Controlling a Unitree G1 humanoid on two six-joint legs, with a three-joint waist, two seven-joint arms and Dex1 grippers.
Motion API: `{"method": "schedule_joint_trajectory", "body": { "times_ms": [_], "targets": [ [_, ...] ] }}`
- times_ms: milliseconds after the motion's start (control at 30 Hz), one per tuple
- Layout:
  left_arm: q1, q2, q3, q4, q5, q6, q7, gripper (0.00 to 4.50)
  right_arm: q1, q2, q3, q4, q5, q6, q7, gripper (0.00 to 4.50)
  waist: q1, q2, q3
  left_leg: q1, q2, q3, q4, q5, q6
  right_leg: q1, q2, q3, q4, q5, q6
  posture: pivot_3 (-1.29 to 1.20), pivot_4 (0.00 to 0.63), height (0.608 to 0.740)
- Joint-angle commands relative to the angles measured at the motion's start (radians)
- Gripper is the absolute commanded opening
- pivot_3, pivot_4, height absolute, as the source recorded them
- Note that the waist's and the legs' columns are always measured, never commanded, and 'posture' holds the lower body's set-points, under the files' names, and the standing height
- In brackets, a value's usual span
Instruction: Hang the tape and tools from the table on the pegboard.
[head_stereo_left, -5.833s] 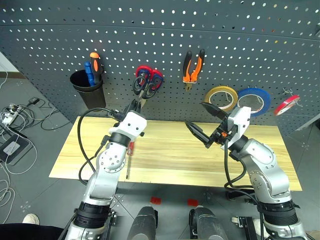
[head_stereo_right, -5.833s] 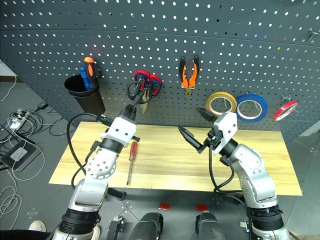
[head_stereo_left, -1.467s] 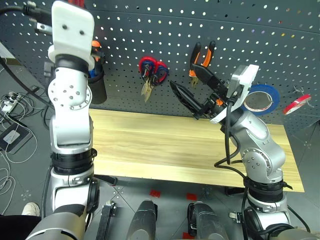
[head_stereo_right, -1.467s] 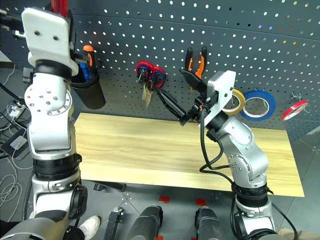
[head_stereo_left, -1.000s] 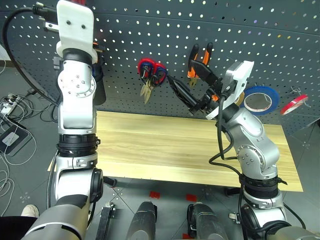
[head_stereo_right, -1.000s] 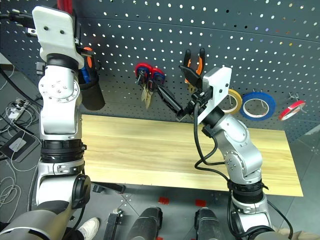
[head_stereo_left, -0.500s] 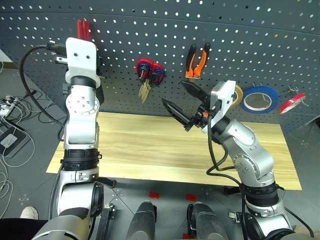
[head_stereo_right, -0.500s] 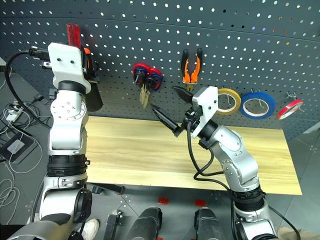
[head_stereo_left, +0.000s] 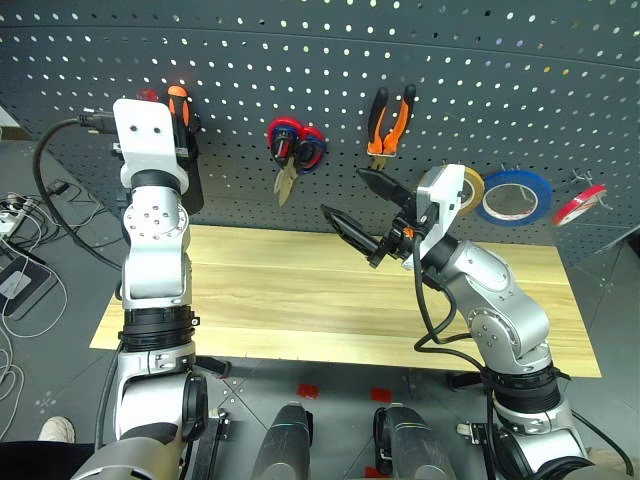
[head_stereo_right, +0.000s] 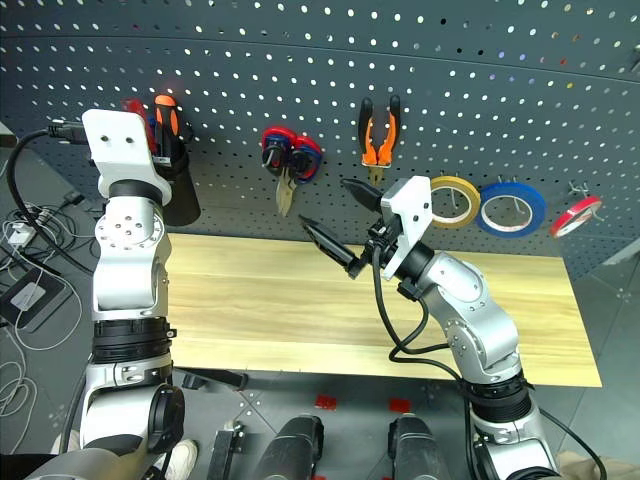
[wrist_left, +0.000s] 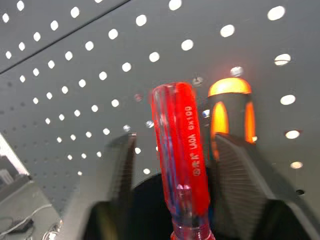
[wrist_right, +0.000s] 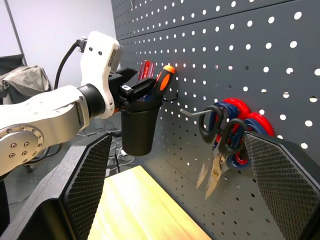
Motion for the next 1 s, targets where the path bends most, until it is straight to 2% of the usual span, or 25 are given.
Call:
{"method": "schedule_joint_trajectory", "body": {
  "times_ms": [33,100,333,533,733,867,1000],
  "targets": [
    [-0.012,-0.004,-0.005,-0.044,-0.004,0.005,0.003,3.96,-0.011,-0.004,-0.015,-0.042,0.019,-0.001,0.009,4.50,0.002,0.000,0.000,0.000,0.000,0.000,0.000,0.000,0.000,0.000,0.000,0.000,0.000,0.000,0.000,0.14,0.217,0.740],
    [-0.015,-0.005,-0.004,-0.046,-0.007,0.009,0.000,4.47,-0.011,-0.003,-0.016,-0.042,0.017,0.000,0.009,4.50,0.004,0.000,0.000,0.000,0.000,-0.001,0.001,0.000,0.000,0.001,0.000,-0.001,0.000,0.000,0.000,0.14,0.217,0.740],
    [-0.017,-0.041,-0.001,-0.107,-0.081,0.037,-0.051,4.47,0.004,-0.012,-0.024,-0.048,0.014,-0.001,0.008,4.50,0.010,0.000,0.000,0.000,0.000,-0.002,0.004,0.000,0.000,0.002,0.000,-0.001,0.002,0.000,0.000,0.15,0.212,0.740],
    [-0.006,-0.071,-0.029,-0.255,-0.157,0.146,-0.124,4.47,0.030,-0.043,-0.047,-0.086,0.022,0.014,0.000,4.50,0.010,0.000,0.000,-0.001,0.000,-0.002,0.007,-0.001,0.001,0.001,0.000,-0.001,0.006,0.000,0.000,0.16,0.198,0.740],
    [0.099,-0.101,-0.095,-0.471,-0.176,0.302,-0.147,4.47,0.127,-0.087,-0.059,-0.177,0.012,0.041,-0.019,4.50,0.007,0.000,0.000,-0.001,0.000,-0.001,0.008,-0.001,0.001,0.001,0.000,0.000,0.007,0.000,0.000,0.16,0.193,0.740],
    [0.199,-0.136,-0.147,-0.570,-0.180,0.374,-0.146,4.47,0.226,-0.154,-0.045,-0.192,-0.062,0.041,-0.031,4.50,0.011,0.000,-0.001,-0.001,0.000,0.000,0.008,-0.001,0.002,0.001,0.000,0.001,0.006,0.000,0.000,0.15,0.193,0.740],
    [0.293,-0.174,-0.201,-0.607,-0.175,0.409,-0.146,4.47,0.285,-0.175,-0.035,-0.181,-0.152,0.032,-0.089,4.50,0.014,0.000,-0.003,-0.001,0.000,0.001,0.009,-0.001,0.002,0.001,0.000,0.002,0.006,0.000,0.000,0.14,0.192,0.740]
  ]
}}
